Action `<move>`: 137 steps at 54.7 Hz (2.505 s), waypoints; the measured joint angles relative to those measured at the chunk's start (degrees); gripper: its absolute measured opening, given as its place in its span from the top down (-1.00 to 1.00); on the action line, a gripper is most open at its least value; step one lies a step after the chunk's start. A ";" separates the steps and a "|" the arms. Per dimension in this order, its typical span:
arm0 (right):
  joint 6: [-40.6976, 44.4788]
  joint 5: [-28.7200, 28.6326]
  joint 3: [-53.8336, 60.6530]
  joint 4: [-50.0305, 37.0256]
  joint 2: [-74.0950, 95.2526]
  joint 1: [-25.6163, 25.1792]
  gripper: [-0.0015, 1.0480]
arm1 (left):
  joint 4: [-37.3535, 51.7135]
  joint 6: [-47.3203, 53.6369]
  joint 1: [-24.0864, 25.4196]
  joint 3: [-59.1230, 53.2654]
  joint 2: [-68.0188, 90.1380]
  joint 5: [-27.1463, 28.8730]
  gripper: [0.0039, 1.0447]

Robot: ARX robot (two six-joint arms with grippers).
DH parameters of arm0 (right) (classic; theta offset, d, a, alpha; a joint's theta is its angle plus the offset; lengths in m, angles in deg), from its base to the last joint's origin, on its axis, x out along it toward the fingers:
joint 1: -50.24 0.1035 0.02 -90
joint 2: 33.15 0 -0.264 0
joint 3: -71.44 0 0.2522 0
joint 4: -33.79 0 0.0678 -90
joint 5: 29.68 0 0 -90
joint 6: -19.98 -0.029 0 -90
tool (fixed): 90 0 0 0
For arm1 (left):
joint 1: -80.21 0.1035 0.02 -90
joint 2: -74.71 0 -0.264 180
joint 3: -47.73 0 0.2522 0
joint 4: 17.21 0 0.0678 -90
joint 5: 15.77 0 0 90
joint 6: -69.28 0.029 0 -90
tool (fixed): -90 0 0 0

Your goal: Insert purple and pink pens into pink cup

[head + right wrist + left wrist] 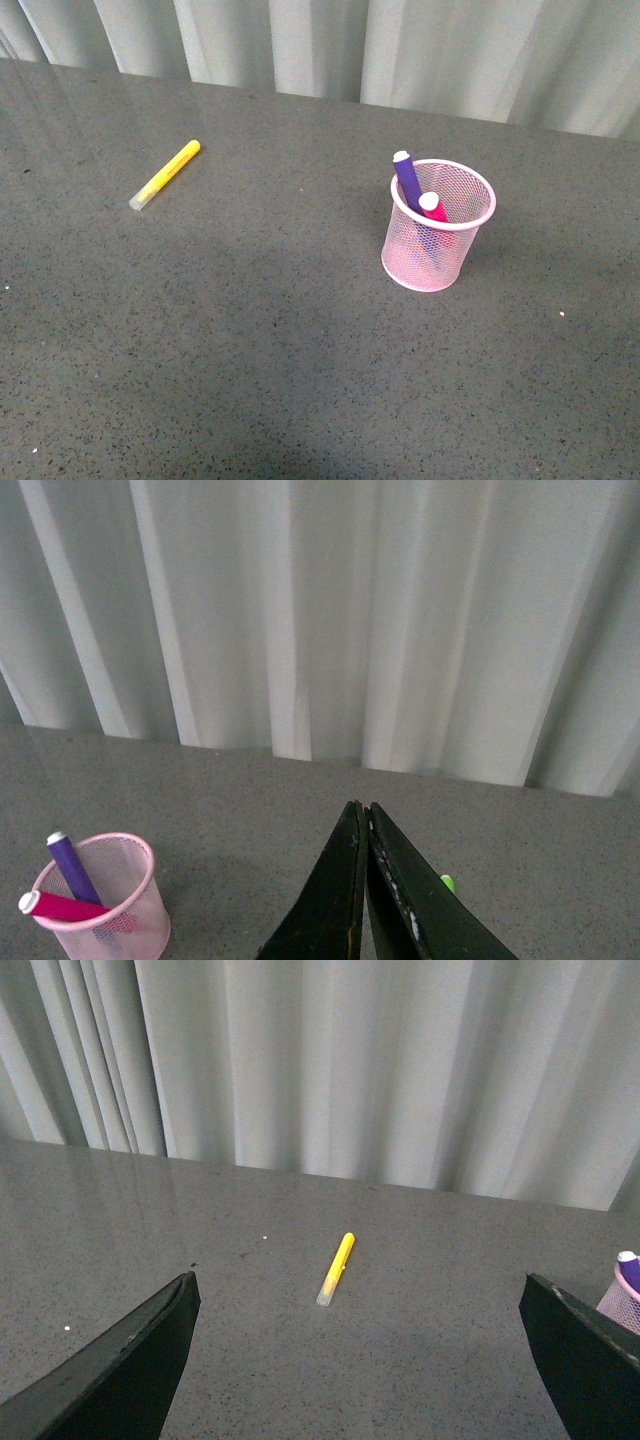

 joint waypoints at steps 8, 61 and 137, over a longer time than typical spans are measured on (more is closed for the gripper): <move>0.02 3.13 1.97 2.67 -4.70 3.32 0.93 | 0.00 0.00 0.00 0.00 0.00 -0.02 -0.88; -0.04 11.76 5.66 16.76 -23.98 12.17 0.93 | 0.00 0.00 0.00 0.00 0.00 0.00 -0.88; -0.44 11.76 5.60 26.82 -33.64 12.22 -0.87 | 0.00 0.00 0.00 0.00 -0.04 0.00 -0.88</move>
